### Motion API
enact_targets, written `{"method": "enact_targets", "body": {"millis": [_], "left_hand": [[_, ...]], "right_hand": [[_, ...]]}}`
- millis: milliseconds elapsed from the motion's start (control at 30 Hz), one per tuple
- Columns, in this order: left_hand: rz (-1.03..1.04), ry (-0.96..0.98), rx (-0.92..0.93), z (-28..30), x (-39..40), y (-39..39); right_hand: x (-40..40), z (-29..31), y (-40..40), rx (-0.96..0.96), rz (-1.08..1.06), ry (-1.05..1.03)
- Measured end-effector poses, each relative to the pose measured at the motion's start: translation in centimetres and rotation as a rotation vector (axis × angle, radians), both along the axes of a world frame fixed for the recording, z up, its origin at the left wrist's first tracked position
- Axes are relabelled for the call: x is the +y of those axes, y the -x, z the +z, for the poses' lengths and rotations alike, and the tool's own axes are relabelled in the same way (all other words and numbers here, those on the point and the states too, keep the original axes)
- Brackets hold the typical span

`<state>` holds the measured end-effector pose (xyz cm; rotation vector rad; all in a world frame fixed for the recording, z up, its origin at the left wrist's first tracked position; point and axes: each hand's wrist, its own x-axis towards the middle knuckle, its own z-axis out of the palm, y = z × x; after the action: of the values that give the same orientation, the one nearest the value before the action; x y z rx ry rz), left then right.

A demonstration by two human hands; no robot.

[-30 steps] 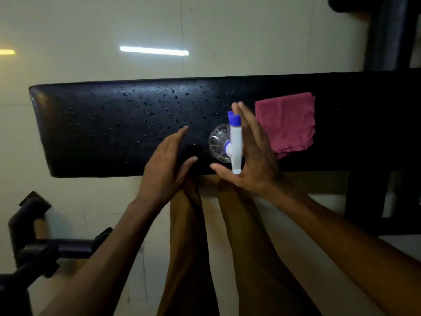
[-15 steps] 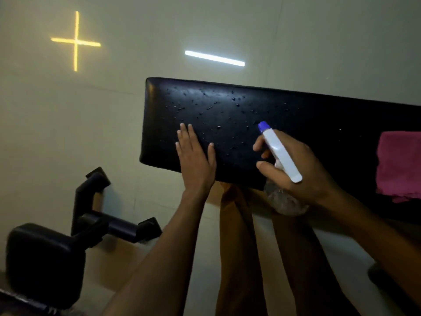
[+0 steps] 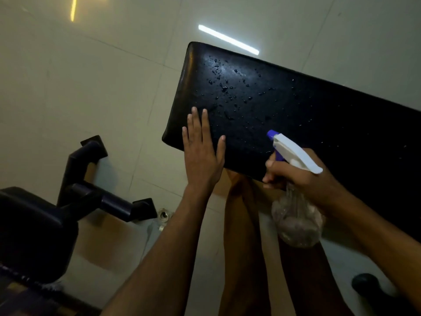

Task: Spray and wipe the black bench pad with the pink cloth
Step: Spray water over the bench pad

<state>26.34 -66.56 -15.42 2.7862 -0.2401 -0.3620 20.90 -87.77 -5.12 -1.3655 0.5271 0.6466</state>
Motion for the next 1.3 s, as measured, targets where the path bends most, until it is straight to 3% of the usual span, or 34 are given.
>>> {"method": "enact_targets", "body": {"millis": [100, 300, 600, 767, 1200, 1300], "left_hand": [[0.023, 0.003, 0.01, 0.0, 0.9, 0.1], [0.083, 0.042, 0.058, 0.2, 2.3, 1.4], [0.145, 0.081, 0.086, 0.2, 2.1, 2.1], [0.144, 0.09, 0.093, 0.4, 2.2, 1.9], [0.178, 0.129, 0.098, 0.9, 2.2, 1.8], [0.278, 0.127, 0.095, 1.0, 2.2, 1.8]], "right_hand": [[0.5, 0.4, 0.1, 0.056, 0.013, -0.093], [1.6, 0.6, -0.1, 0.063, -0.131, -0.083], [1.8, 0.8, 0.2, 0.079, -0.057, -0.083], [1.7, 1.2, 0.9, 0.084, 0.169, -0.09], [2.1, 1.6, 2.5, 0.067, 0.093, -0.024], [1.9, 1.6, 2.3, 0.105, 0.157, -0.063]]}}
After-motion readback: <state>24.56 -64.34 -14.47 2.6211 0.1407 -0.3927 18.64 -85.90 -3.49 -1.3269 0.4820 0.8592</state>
